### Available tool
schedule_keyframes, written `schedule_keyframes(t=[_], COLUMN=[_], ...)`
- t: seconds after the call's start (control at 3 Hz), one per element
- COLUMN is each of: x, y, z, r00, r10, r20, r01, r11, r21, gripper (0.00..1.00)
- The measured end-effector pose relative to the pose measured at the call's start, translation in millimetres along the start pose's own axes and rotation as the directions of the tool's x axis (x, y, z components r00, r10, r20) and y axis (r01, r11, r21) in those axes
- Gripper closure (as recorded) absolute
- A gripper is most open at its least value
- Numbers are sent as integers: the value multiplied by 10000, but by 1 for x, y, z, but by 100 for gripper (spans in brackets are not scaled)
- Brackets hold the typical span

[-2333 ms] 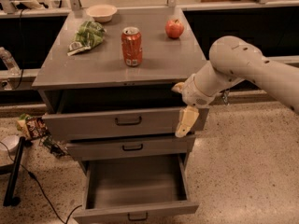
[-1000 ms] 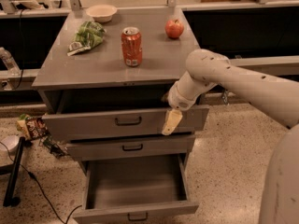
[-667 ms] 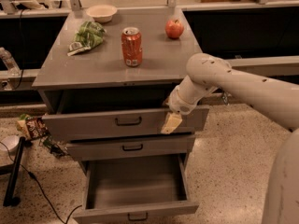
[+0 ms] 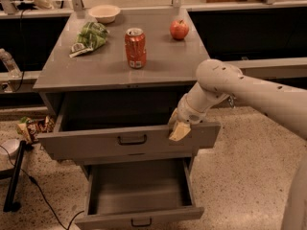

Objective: Open top drawer

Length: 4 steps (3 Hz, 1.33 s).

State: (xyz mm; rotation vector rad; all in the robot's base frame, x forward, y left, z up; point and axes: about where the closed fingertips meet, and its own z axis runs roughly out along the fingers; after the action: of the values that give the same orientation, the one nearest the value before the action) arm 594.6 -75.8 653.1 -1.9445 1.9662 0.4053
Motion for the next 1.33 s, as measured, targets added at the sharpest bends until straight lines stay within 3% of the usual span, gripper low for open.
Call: schedule_keyframes(t=[0.33,0.67,1.33], x=[14,13,-8], y=[45,46,41], z=[-15,-15,-95], r00=[9999,9999,9991], r10=[118,122,-387], r20=[-5,-5,181], r01=[-118,-122,371], r11=[9991,9991,9961], r21=[-395,-406,798], gripper=[83,62,14])
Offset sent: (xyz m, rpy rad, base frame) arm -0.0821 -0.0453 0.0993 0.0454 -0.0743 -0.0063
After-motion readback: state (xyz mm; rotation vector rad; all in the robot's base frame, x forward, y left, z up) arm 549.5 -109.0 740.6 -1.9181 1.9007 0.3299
